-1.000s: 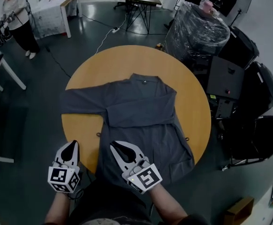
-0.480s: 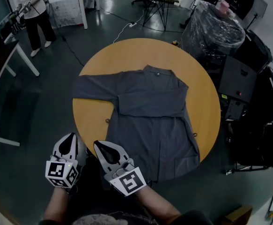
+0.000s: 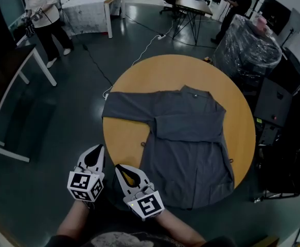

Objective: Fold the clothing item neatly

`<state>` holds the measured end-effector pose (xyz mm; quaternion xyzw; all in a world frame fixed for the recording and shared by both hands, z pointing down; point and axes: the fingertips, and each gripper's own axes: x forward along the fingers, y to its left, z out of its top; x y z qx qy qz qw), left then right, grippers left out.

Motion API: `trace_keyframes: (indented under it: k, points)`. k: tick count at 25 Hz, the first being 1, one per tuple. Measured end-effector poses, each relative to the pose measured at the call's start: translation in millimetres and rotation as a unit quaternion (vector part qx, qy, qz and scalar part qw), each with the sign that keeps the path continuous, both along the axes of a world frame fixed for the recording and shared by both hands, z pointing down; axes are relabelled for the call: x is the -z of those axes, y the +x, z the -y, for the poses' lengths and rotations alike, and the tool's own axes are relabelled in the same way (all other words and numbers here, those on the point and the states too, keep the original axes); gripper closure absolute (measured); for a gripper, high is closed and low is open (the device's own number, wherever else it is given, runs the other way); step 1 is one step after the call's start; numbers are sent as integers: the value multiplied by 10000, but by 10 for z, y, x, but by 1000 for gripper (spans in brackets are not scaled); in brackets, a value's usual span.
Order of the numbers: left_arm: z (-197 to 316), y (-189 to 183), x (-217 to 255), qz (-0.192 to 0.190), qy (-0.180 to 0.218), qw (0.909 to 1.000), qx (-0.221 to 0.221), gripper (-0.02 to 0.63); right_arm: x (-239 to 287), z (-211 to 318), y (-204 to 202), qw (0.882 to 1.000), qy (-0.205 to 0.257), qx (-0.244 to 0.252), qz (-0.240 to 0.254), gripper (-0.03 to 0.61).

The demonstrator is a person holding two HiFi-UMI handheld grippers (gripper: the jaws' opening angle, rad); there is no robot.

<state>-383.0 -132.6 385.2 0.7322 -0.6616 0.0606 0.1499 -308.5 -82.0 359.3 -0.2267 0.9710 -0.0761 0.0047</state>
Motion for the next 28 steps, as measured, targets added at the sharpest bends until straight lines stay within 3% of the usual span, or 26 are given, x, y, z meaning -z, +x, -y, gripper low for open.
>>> trace_keyframes:
  k: [4,8,13,18,23,28]
  points:
    - [173,-540,-158,-111,10,9998,-163,606,-241,209,-481,9988,-40,-322,-379,588]
    - [311,-1331,-236,-103,42,9994,-330,606,-518,501,-1141,9933,-176,-889,-717,588]
    - [336,-2182,-359,-165,-87,9969,-768,606,-876,743,-1844,9740,-749,-1922,-933,588]
    - [408,-2552,-478,-15,-115,9902,-1392,606,-1243,838,-2222,9490,-1042,-2649,-1356,586]
    - [467,-2725,-651,-299,-286,9896,-1377,606,-1689,1020,-2256,9194,-1531,-3240,-1622,563]
    - [552,-2752,-861,-130,-451,9876,-1501,606,-2156,1357,-2150,8927,-1958,-3734,-1593,512]
